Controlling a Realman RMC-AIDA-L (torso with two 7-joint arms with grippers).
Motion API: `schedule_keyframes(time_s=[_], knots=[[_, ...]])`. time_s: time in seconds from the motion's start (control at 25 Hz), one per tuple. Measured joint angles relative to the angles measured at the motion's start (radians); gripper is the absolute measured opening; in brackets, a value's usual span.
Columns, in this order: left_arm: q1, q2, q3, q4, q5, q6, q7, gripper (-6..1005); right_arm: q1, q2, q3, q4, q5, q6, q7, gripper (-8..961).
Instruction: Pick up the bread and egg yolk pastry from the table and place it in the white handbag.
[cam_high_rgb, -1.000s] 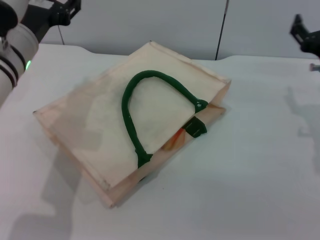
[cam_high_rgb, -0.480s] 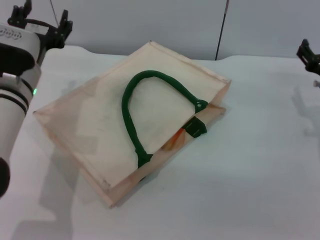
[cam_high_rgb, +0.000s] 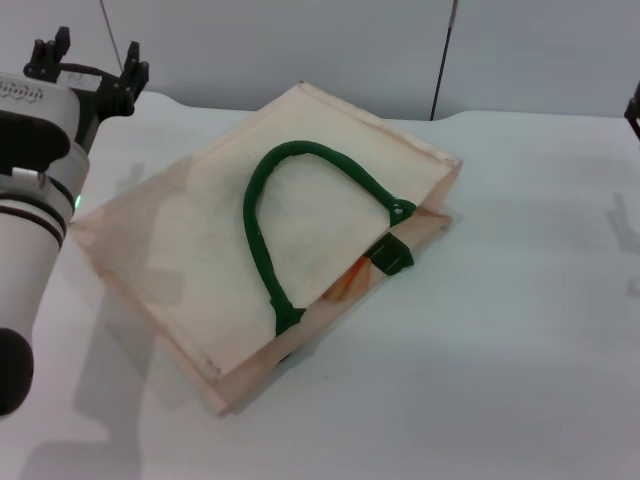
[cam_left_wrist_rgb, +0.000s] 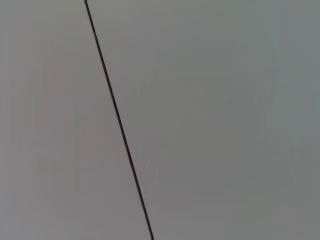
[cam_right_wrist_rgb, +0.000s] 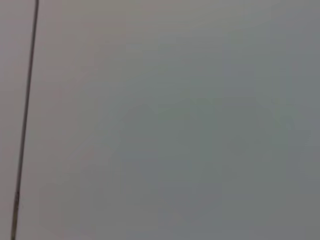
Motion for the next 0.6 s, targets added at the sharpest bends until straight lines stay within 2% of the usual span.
schedule_keyframes(time_s=[0.6], knots=[[-0.012,-0.001,0.057,-0.068,0.005,0.062,-0.038,800,-0.014,0.0,-0.036,0.009,0.063,0.002,0.001,877]])
